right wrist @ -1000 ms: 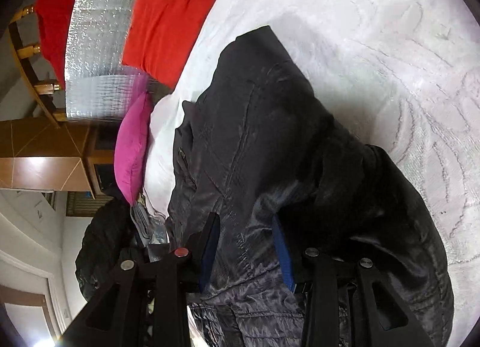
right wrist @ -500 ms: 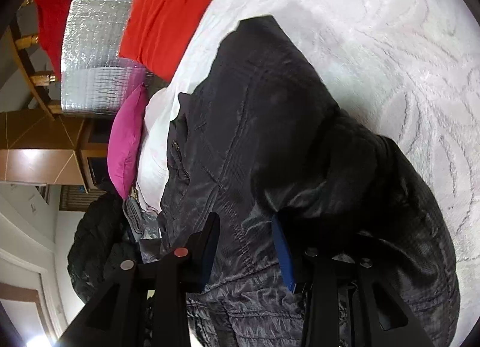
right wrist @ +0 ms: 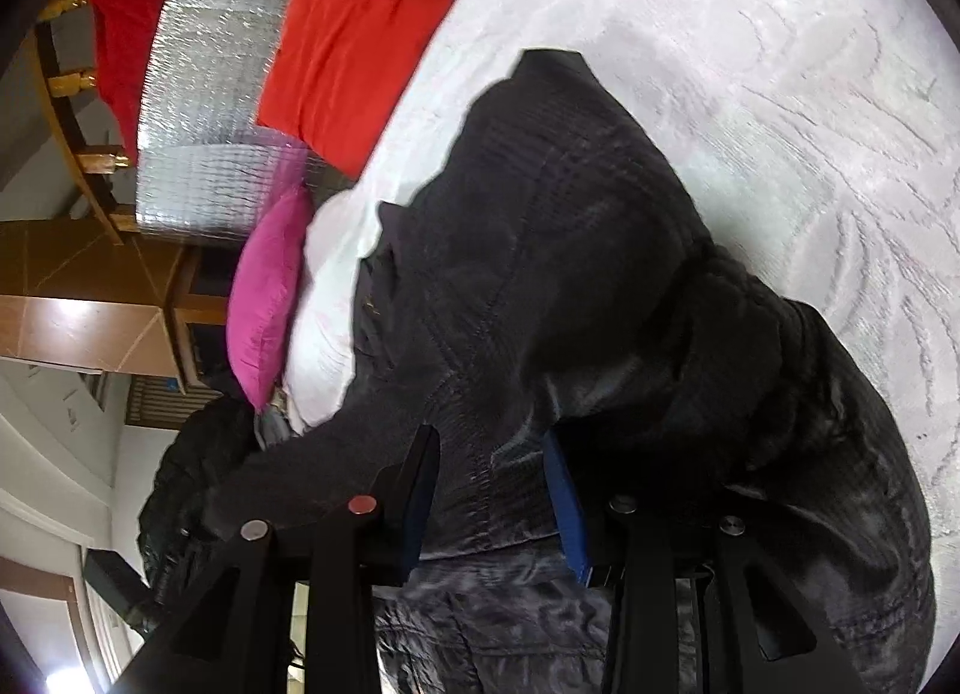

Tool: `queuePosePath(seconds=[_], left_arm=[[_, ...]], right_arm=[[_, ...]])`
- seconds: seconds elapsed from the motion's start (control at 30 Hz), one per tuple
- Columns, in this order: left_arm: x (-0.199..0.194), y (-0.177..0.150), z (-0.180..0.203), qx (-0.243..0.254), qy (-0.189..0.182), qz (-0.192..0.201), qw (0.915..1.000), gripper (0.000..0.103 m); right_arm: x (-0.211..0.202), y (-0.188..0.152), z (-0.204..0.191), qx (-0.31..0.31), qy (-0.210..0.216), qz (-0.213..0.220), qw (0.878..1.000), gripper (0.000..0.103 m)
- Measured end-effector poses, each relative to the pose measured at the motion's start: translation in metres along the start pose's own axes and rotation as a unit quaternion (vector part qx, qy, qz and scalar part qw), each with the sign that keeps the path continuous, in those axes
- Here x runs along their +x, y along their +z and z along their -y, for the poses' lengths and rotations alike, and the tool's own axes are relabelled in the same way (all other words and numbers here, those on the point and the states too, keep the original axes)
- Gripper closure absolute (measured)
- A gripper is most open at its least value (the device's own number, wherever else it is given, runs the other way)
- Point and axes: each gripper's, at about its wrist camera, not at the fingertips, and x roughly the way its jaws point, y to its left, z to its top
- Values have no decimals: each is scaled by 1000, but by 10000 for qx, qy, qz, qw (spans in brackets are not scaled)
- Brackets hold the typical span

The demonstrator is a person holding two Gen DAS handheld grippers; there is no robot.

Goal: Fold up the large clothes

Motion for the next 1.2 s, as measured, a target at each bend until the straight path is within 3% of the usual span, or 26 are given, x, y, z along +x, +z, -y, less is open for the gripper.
queuePosePath(seconds=[0.1, 0.17, 0.33, 0.47, 0.53, 0.63, 0.67, 0.73, 0.87, 1.0, 1.2], left_arm=[[-1, -7, 1, 587, 345, 423, 9968, 90], [15, -22, -1, 856, 616, 306, 9940, 90], [99, -86, -37, 559, 949, -1317, 9852, 91], [114, -113, -54, 404, 1027, -1655, 9800, 91], [111, -113, -57, 353, 977, -1667, 9805, 87], [106, -109, -59, 316, 1059, -1763, 9781, 62], [102, -108, -58, 337, 1075, -1710, 9788, 61], [91, -104, -48, 415, 1083, -1518, 9816, 58], [68, -90, -28, 423, 1120, -942, 9883, 29], [69, -87, -2, 547, 1037, -755, 9902, 26], [117, -108, 11, 547, 927, -1519, 9825, 26]], right_arm=[[0, 1, -7, -83, 142, 107, 9998, 63], [4, 1, -8, -99, 72, 111, 9999, 63], [19, 2, -6, -88, -138, -39, 9999, 63], [17, 2, -13, -259, -98, 15, 9996, 63], [12, 5, -17, -311, -4, 170, 9994, 63], [5, 12, -21, -438, -156, 406, 9981, 63], [5, 13, -22, -480, -248, 454, 9975, 63], [6, 16, -22, -528, -526, 505, 9959, 63], [26, 15, -24, -848, -1220, 304, 9884, 64], [26, 12, -29, -1037, -1299, 370, 9854, 64], [19, 9, -33, -1156, -1074, 437, 9865, 64]])
